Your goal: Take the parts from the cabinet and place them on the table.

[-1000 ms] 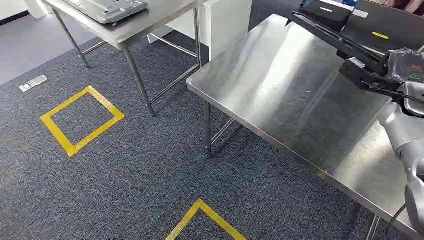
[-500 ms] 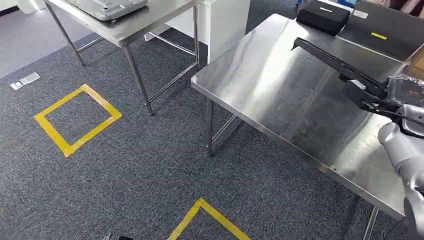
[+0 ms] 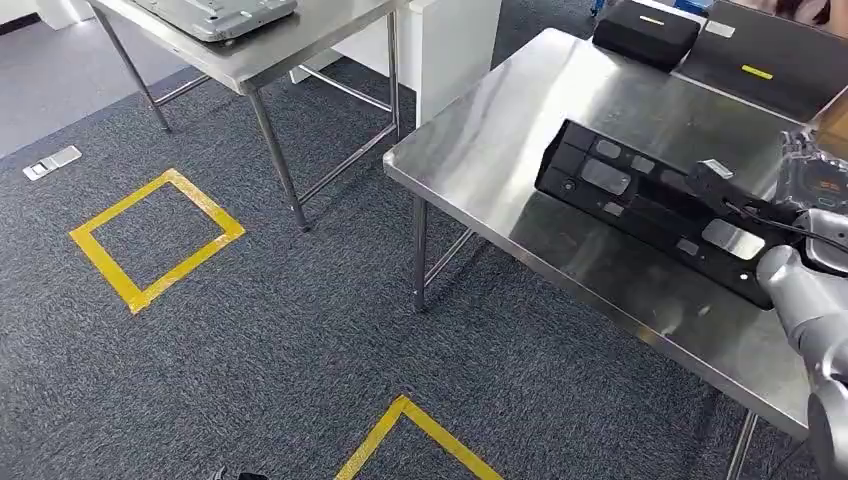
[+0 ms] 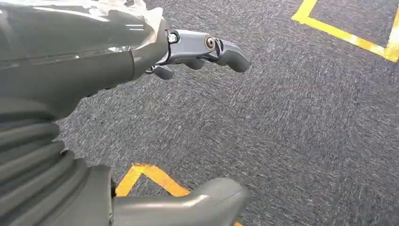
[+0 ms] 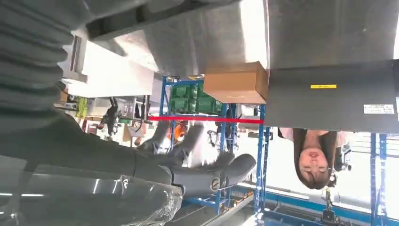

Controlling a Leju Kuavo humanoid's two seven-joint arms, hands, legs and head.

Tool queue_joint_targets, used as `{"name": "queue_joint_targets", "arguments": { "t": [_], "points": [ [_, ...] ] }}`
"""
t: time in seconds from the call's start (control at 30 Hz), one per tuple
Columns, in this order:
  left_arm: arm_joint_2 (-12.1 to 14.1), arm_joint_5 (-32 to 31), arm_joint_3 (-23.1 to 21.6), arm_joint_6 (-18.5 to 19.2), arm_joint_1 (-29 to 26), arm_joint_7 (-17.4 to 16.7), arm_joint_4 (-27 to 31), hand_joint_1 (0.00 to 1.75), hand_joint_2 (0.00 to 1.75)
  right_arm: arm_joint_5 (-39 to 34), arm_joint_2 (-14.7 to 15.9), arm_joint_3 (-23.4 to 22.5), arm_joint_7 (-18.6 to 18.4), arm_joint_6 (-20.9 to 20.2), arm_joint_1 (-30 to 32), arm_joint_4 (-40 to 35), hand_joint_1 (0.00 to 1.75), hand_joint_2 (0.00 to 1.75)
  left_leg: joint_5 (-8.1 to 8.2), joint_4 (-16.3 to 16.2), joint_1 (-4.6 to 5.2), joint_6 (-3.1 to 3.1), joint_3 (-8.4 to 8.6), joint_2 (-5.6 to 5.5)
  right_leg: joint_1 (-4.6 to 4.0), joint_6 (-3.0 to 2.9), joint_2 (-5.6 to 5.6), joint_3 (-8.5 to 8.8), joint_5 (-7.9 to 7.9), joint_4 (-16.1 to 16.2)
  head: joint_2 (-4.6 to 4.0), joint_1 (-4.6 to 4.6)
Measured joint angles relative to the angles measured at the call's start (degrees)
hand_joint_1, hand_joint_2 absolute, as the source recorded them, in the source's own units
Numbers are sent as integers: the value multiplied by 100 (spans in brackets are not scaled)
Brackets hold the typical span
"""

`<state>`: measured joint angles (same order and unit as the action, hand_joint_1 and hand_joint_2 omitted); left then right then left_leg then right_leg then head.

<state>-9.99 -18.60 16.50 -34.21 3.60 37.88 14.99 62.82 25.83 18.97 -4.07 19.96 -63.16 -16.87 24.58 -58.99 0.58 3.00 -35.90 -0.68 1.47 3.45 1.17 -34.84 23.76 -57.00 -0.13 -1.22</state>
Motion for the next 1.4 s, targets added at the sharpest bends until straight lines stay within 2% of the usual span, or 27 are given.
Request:
{"name": "queue_joint_targets", "arguments": {
  "t": [0.23, 0.37, 0.47, 0.67, 0.73, 0.8, 0.9, 0.93, 0.97, 1.0, 1.03, 1.1, 1.13, 1.17, 1.23, 1.3, 1.4],
  "points": [
    [17, 72, 2, 37, 0, -2, -2, 0, 0, 124, 20, -46, -22, -13, -5, 0, 0, 0, -4, 0, -5, 2, 0, 0, -4, 0, 0, 0, 0, -2, 0, 2],
    [22, 133, 2, 50, -1, 0, -2, 0, 0, 346, 70, -37, -123, -177, -83, 0, 0, 0, -7, 0, -4, 5, -1, -1, -3, 0, 0, 1, -1, -1, 0, 2],
    [24, 228, 2, 57, 0, 0, -7, 0, 0, 566, 153, -26, -241, -369, -222, 0, 0, 0, -7, 0, -3, 6, -2, -2, -2, 0, -1, -1, -1, -1, 0, 0],
    [5, 315, 17, 101, -1, 0, -17, 0, 0, 715, 358, 13, -201, -326, -381, -28, 0, 0, -6, 0, -3, 6, -3, -3, -2, 0, -2, 1, -1, -1, 0, 2],
    [-2, 335, 18, 101, -1, -2, -30, 0, 0, 695, 408, 24, -167, -133, -370, -52, 0, 0, -6, 0, -3, 6, -2, -2, -2, 0, -2, -2, -1, -1, 0, 2],
    [-13, 367, 17, 98, -3, 0, -61, 0, 0, 565, 524, 18, -20, 282, -295, -124, 0, 0, -6, -1, -4, 6, 0, -4, -3, 0, -5, -6, 0, 0, 0, 0],
    [-74, 465, 24, 92, -16, 0, -94, 0, 0, -93, 888, -195, 440, 1062, 192, -391, 0, 0, -5, -3, -13, 6, 5, -53, -13, 13, -53, 6, 15, 4, 0, 7],
    [-85, 474, 24, 92, -22, 0, -98, 0, 0, -272, 951, -276, 516, 1199, 453, -462, 0, 0, -3, -3, -12, 8, 3, -54, -14, 13, -56, 8, 15, 5, 0, 0],
    [-92, 494, 31, 90, -18, 0, -109, 0, 0, -575, 1172, -464, 590, 1450, 1021, -754, 0, 0, 2, -4, -31, 13, 15, -66, -30, 15, -67, 10, 21, 26, 0, -20],
    [-105, 523, 33, 92, -10, -2, -111, 0, 0, -823, 1336, -688, 647, 1658, 1763, -1108, 0, 0, 12, -3, -50, 14, 27, -124, -53, 35, -113, 43, 38, 54, 0, -11],
    [-125, 549, 35, 94, -10, 0, -111, 0, 0, -1026, 1474, -1118, 675, 1808, 2670, -1683, 0, 0, 30, 0, -84, 16, 32, -193, -89, 44, -183, 146, 66, 70, 0, -7],
    [-131, 558, 39, 96, -30, 0, -116, 0, 0, -828, 1344, -2126, 805, 1827, 4118, -2578, 0, 0, 34, 3, -84, 18, 8, -243, -89, 48, -232, 150, 70, 65, 0, 44],
    [-127, 557, 42, 94, -30, 0, -120, 0, 0, -576, 1103, -2638, 956, 1825, 4741, -3043, 0, 0, 34, 6, -78, 18, 7, -243, -83, 48, -227, 136, 70, 63, 0, 22],
    [-125, 557, 44, 94, -25, 0, -122, 0, 0, -305, 825, -3171, 1133, 1814, 5262, -3560, 0, 0, 47, 7, -82, 6, 4, -234, -89, 44, -223, 131, 74, 64, 0, 39],
    [-122, 557, 44, 94, -17, -2, -127, 0, 0, 83, 204, -4049, 1504, 1797, 6104, -4379, 0, 0, 52, 7, -88, -2, 27, -218, -90, 37, -214, 119, 82, 65, 0, 31],
    [-120, 557, 46, 94, -20, -2, -138, 0, 0, 164, -274, -4736, 1572, 1755, 6685, -4958, 0, 0, 51, 13, -83, -4, 21, -209, -84, 31, -213, 110, 87, 61, 0, 28],
    [-103, 595, 68, 81, -32, 0, -155, 0, 0, 482, -746, -5450, 1678, 1587, 7031, -5579, 0, 0, 63, 16, -85, -20, 33, -140, -85, 22, -140, 94, 87, 59, 0, 37]
  ]
}}
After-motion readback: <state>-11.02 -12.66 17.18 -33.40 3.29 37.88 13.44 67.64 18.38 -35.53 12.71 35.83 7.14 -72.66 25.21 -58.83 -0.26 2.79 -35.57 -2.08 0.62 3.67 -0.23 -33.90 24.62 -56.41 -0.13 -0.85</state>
